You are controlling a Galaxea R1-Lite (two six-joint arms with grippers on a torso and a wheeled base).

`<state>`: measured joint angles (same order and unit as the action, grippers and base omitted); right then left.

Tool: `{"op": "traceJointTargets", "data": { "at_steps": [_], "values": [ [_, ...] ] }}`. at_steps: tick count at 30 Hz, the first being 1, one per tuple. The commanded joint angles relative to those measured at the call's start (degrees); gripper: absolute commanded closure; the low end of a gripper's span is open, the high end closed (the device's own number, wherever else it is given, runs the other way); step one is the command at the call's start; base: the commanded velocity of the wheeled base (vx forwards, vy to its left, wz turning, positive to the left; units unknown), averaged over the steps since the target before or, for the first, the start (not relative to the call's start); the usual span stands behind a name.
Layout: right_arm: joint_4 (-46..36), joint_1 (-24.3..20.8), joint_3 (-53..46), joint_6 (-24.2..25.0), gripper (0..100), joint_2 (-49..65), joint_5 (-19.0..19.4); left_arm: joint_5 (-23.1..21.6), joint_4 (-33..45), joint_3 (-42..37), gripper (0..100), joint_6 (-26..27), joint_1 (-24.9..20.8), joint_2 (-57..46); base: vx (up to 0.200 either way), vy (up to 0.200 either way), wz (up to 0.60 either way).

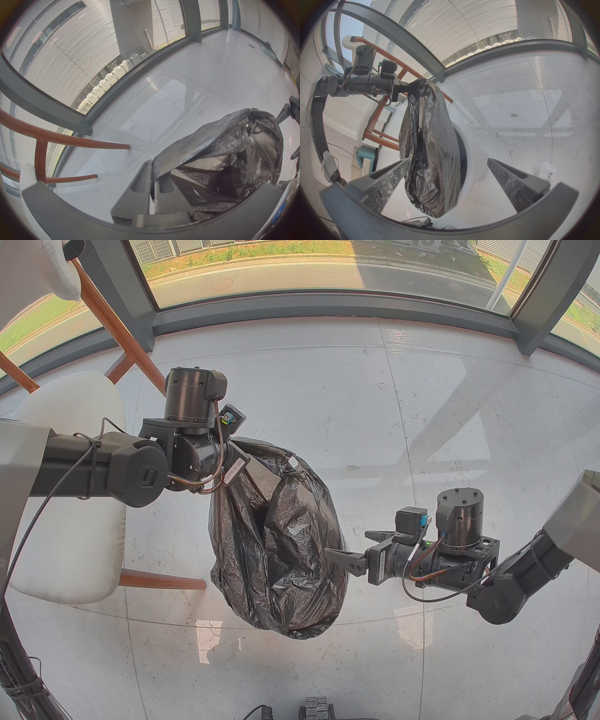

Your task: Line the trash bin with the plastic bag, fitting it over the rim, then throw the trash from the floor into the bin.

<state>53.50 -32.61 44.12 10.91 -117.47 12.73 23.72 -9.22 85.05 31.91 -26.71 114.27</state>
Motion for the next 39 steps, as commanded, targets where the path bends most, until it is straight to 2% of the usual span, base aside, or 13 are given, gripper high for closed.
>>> {"op": "traceJointTargets", "data": {
  "at_steps": [1, 6, 7, 16, 30, 39],
  "values": [
    [0.20, -1.23, 2.46, -0.10, 0, -4.08, -0.07, 0.01, -0.01, 0.38, 100, -0.01, -0.01, 0.42, 0.000, 0.000, 0.00],
    [0.20, -1.76, 6.68, -0.10, 0, -6.98, -0.33, 0.01, -0.01, -0.06, 100, -0.10, -0.27, 0.42, 0.000, 0.000, 0.00],
    [0.20, -2.02, 7.39, -0.10, 100, -7.51, -0.60, 0.01, -0.01, -0.06, 100, -0.10, -0.27, 0.42, 0.000, 0.000, 0.00],
    [-0.42, -2.11, 7.91, -0.28, 100, -7.78, -0.77, 0.01, -0.01, 0.11, 100, -0.10, -0.36, 0.42, 0.000, 0.000, 0.00],
    [-0.68, 4.48, 7.83, -0.54, 100, -4.08, -0.60, 0.01, -2.39, 0.02, 100, -0.01, -0.01, 0.42, 0.000, 0.000, 0.00],
    [-3.23, 4.75, 7.12, -0.54, 100, -2.59, -0.42, -0.08, -1.51, -1.73, 100, 0.17, -0.18, 0.25, 0.000, 0.000, 0.00]
  ]
}}
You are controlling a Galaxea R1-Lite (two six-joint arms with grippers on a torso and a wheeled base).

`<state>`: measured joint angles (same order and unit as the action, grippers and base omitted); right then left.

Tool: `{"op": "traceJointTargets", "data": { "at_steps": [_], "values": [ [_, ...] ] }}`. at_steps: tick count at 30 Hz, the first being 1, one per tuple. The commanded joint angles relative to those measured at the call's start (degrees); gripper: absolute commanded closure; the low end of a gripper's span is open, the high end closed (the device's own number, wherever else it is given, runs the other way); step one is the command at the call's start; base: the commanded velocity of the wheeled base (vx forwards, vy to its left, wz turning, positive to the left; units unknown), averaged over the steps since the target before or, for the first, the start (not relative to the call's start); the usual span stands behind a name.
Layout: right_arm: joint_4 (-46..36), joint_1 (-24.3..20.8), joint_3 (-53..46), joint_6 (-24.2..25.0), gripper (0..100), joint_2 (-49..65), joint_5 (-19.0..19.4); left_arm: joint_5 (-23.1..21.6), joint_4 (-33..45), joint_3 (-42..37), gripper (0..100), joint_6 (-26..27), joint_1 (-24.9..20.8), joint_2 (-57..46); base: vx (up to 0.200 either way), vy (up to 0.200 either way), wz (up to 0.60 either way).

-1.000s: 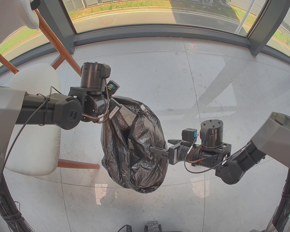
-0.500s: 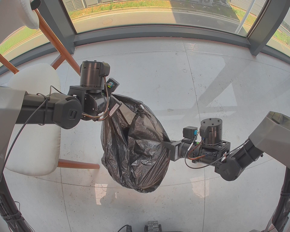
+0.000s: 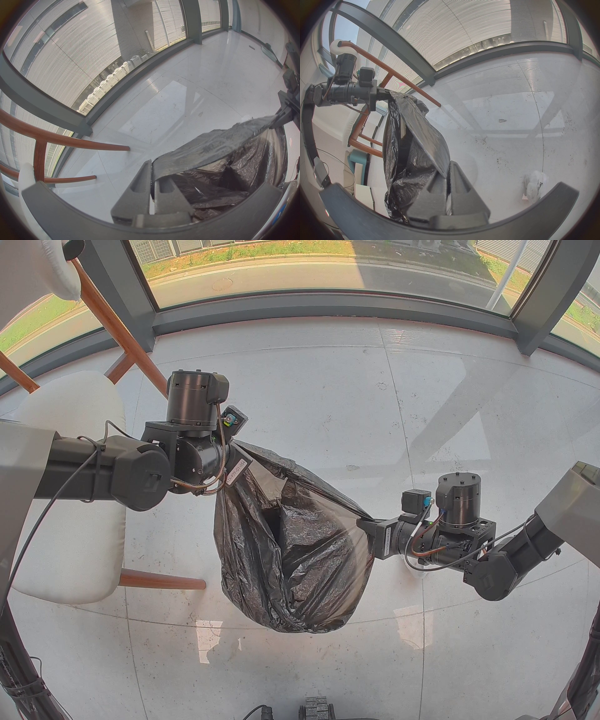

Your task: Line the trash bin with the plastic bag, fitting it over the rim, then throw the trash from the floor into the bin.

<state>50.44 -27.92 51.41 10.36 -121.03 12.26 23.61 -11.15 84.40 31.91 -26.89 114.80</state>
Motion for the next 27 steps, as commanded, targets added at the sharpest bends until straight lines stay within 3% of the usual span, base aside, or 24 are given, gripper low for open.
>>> {"op": "traceJointTargets", "data": {
  "at_steps": [1, 2, 7, 10, 14, 16, 21, 27],
  "values": [
    [-0.17, 0.14, -0.17, 0.10, 100, 0.97, 0.04, 0.03, 0.78, -1.34, 100, 0.34, 0.09, -0.45, 0.000, 0.000, 0.00],
    [-0.17, 0.14, -0.17, 0.10, 100, 0.97, 0.04, 0.03, 0.78, -1.34, 0, 0.34, 0.09, -0.45, 0.000, 0.000, 0.00],
    [-0.17, 0.14, -0.17, 0.01, 100, 0.97, 0.04, -0.32, 1.66, -2.83, 0, 0.08, 0.17, -1.51, 0.000, 0.000, 0.00],
    [-0.17, 0.06, -0.26, 0.01, 100, 0.88, -0.05, -4.10, 7.81, -2.75, 0, -0.10, 0.35, -4.94, 0.000, 0.000, 0.00],
    [-0.17, -0.21, -0.43, 0.01, 100, 0.88, -0.13, -5.77, 10.89, -2.39, 0, -0.63, 0.61, -7.31, 0.000, 0.000, 0.00],
    [-0.17, -0.30, -0.52, 0.01, 100, 0.88, -0.13, -5.77, 12.65, -3.10, 0, -4.41, -2.29, -8.89, 0.000, 0.000, 0.00],
    [0.18, -0.30, -0.78, 0.01, 100, 0.71, -0.22, -4.10, 22.05, -3.54, 0, -20.23, -10.55, -9.42, 0.000, 0.000, 0.00],
    [0.27, -0.38, -0.69, 0.01, 100, 0.71, -0.22, -1.55, 22.14, -6.44, 0, -20.75, -12.22, -8.45, 0.000, 0.000, 0.00]
  ]
}}
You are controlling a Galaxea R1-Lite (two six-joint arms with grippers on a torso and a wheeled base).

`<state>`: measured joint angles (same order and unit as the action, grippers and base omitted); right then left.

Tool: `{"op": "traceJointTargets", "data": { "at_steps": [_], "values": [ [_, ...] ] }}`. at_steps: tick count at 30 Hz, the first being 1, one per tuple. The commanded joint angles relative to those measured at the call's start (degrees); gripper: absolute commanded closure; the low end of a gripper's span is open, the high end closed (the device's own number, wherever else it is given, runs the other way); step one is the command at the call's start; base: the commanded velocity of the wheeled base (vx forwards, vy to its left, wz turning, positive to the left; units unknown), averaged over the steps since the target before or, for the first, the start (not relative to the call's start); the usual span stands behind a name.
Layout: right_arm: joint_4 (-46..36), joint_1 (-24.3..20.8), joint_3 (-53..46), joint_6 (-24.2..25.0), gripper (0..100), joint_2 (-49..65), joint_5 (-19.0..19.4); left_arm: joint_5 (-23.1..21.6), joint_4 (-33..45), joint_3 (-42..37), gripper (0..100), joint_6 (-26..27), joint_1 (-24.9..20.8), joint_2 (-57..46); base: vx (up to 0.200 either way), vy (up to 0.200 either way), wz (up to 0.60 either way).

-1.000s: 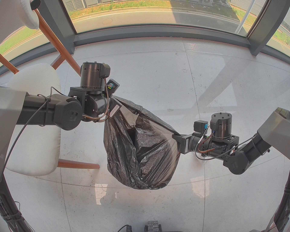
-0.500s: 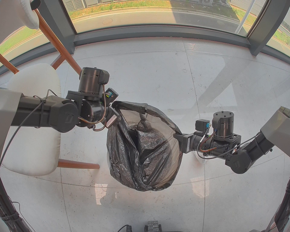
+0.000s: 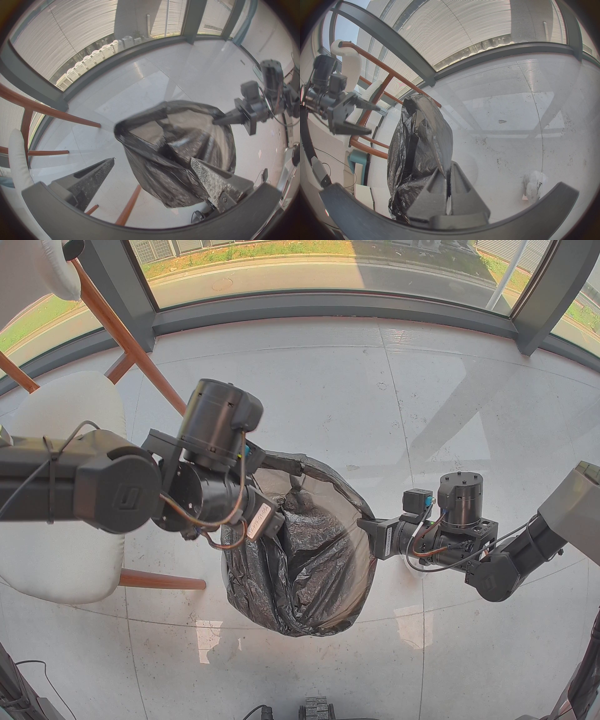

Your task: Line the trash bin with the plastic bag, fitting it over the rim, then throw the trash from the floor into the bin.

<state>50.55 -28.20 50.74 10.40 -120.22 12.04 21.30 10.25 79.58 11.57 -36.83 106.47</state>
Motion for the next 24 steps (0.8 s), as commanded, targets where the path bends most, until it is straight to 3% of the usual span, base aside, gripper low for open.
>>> {"op": "traceJointTargets", "data": {
  "at_steps": [1, 6, 12, 20, 24],
  "values": [
    [0.16, -0.10, -0.02, -0.03, 100, -0.10, 0.00, 0.94, 0.65, -2.15, 0, -0.58, -2.28, 0.40, 0.000, 0.000, 0.00],
    [0.25, -0.02, -0.02, 0.06, 100, 0.17, -0.09, 1.64, 0.65, -2.50, 0, -1.20, -2.55, 2.69, 0.000, 0.000, 0.00],
    [0.25, 0.25, -0.11, 0.15, 100, -0.01, -0.09, 5.51, -0.23, -2.06, 0, -2.16, -4.39, 5.76, 0.000, 0.000, 0.00],
    [0.42, 0.42, -0.29, 0.15, 100, -0.36, -0.09, 6.04, 0.29, -1.01, 0, -7.79, -6.77, 8.40, 0.000, 0.000, 0.00],
    [0.42, 0.42, -0.11, 0.15, 100, -0.45, -0.09, 6.12, 0.38, 1.10, 0, -13.85, -8.17, 10.60, 0.000, 0.000, 0.00]
  ]
}}
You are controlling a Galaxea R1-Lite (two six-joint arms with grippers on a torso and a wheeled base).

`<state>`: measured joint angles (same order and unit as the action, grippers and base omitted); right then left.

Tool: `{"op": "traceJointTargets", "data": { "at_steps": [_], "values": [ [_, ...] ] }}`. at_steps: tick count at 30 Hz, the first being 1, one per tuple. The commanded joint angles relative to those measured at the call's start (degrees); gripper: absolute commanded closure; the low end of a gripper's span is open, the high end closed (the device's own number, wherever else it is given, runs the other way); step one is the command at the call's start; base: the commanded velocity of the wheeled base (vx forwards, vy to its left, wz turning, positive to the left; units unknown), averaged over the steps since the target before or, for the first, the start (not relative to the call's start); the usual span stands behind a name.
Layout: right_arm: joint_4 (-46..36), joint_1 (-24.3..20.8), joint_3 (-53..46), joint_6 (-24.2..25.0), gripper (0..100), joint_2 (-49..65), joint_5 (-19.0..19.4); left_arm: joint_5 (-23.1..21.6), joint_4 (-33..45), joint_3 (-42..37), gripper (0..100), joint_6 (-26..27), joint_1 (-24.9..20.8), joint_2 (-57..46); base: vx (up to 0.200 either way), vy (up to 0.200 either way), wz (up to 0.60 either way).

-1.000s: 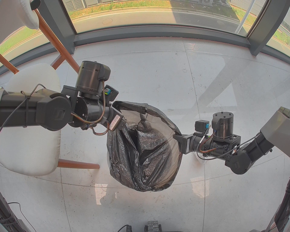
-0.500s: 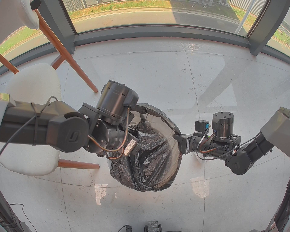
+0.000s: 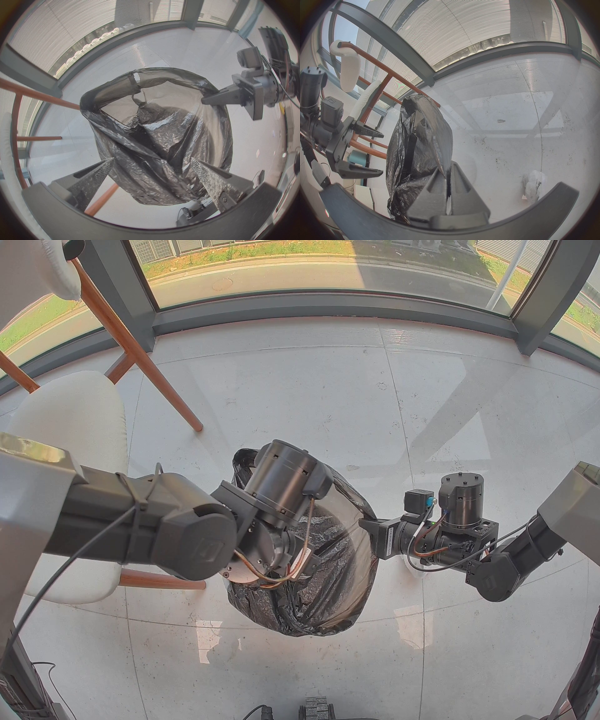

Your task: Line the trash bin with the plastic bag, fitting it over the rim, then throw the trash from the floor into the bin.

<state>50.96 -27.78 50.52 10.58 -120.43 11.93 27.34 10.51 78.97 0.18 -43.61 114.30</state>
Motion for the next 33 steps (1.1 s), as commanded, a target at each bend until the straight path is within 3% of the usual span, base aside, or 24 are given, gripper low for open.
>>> {"op": "traceJointTargets", "data": {
  "at_steps": [1, 10, 33],
  "values": [
    [0.02, 0.01, 0.11, -0.03, 100, -0.33, 0.02, 0.08, 0.30, 3.03, 0, -4.93, -2.01, 3.74, 0.000, 0.000, 0.00],
    [0.02, 0.01, 0.11, -0.03, 100, -0.33, 0.02, 0.08, 1.97, 4.35, 0, -9.94, -1.92, 6.99, 0.000, 0.000, 0.00],
    [0.20, -0.34, 0.11, -0.03, 100, -0.42, 0.02, 2.01, 1.53, 4.96, 0, -11.08, 1.51, 10.42, 0.000, 0.000, 0.00]
  ]
}}
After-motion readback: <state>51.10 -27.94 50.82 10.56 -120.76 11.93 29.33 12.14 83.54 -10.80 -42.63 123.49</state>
